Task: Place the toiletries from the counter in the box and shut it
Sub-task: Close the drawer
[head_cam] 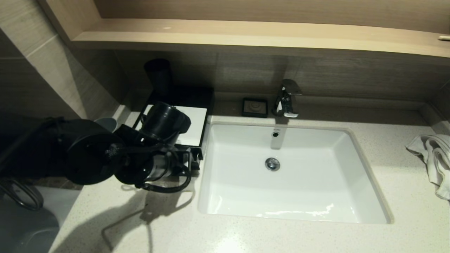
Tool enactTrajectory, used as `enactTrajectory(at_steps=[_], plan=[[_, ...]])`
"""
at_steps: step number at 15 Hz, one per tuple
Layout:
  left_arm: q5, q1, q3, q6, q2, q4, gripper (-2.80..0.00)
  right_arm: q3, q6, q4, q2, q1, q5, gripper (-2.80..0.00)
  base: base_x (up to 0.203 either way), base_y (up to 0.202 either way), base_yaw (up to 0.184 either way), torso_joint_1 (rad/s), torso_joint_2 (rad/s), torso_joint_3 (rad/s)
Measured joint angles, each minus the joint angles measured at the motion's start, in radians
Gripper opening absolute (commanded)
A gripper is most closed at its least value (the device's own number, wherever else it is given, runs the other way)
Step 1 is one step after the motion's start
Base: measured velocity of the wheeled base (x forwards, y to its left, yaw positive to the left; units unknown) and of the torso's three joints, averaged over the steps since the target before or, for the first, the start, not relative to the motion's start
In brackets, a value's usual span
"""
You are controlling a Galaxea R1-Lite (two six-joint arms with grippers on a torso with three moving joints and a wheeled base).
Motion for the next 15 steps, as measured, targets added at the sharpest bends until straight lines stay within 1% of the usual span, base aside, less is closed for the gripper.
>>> enactTrajectory(at_steps=[3, 7, 15], plan=[[0.0, -0.002, -0.001, 0.003, -0.049, 0.014, -2.8, 0.0, 0.0, 0.0, 0.0, 0.0, 0.001, -2.8, 0.0, 0.0, 0.0, 0.0, 0.0, 0.0], [0.001, -0.004, -0.063, 0.008, -0.086, 0.055, -2.8, 0.0, 0.0, 0.0, 0.0, 0.0, 0.0, -2.8, 0.0, 0.0, 0.0, 0.0, 0.0, 0.0], [0.001, 0.007, -0.089, 0.007, -0.003, 0.043, -2.8, 0.0, 0.0, 0.0, 0.0, 0.0, 0.001, -2.8, 0.0, 0.0, 0.0, 0.0, 0.0, 0.0]])
